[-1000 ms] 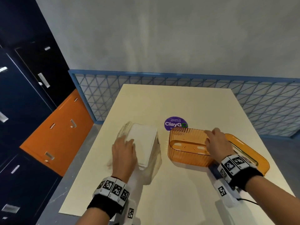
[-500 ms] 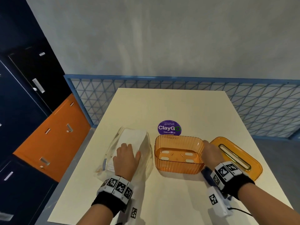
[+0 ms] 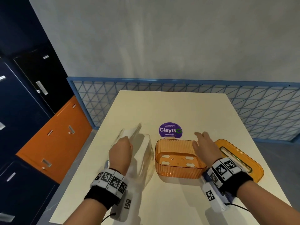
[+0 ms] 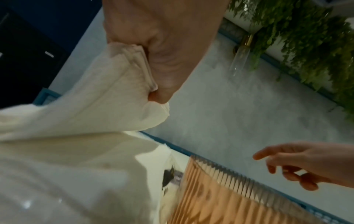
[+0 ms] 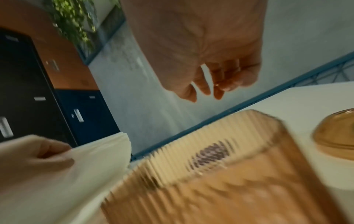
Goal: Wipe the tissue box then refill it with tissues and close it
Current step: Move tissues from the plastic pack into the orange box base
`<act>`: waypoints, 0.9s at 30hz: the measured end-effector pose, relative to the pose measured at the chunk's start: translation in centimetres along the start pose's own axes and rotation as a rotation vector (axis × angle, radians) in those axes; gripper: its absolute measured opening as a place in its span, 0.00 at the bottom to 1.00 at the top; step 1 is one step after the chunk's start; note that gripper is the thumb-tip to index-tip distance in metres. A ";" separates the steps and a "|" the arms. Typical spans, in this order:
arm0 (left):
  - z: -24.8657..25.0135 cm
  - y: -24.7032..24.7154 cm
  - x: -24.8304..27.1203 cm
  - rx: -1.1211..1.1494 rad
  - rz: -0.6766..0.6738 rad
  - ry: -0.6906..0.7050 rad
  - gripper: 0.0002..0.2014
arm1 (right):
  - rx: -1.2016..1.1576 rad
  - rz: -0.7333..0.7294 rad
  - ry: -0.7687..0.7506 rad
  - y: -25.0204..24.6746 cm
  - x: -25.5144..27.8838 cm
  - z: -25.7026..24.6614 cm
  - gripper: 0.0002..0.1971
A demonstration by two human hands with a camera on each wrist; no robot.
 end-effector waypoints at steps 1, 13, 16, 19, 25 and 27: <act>-0.3 -0.7 0.2 0.029 0.046 0.008 0.09 | -0.108 -0.031 -0.072 -0.1 -0.1 -1.6 0.18; 2.6 -3.8 7.5 -0.062 0.568 0.700 0.10 | -1.087 -0.762 -0.132 2.4 -1.9 -14.7 0.28; 2.1 -2.2 7.9 -0.048 0.590 0.750 0.09 | -0.853 -0.731 -0.201 1.2 -2.7 -15.7 0.21; 1.2 -0.8 6.8 -0.036 0.472 0.689 0.09 | -0.513 -0.633 -0.306 -0.3 -2.9 -16.7 0.16; -4.1 -1.7 4.3 0.688 0.330 0.339 0.31 | -0.325 -0.412 -0.555 -3.5 -0.5 -19.1 0.13; -5.9 -1.2 2.9 1.063 0.226 0.189 0.40 | -0.353 -0.396 -0.617 -4.0 0.1 -19.1 0.11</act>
Point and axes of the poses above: each hand's wrist, its own x-axis away from the middle knuckle, its own y-axis out of the palm, z = x × y, the point moved 9 cm from there along -x, towards the middle knuckle, and after that the axes turned 15 degrees about -z, right-handed, at the moved point
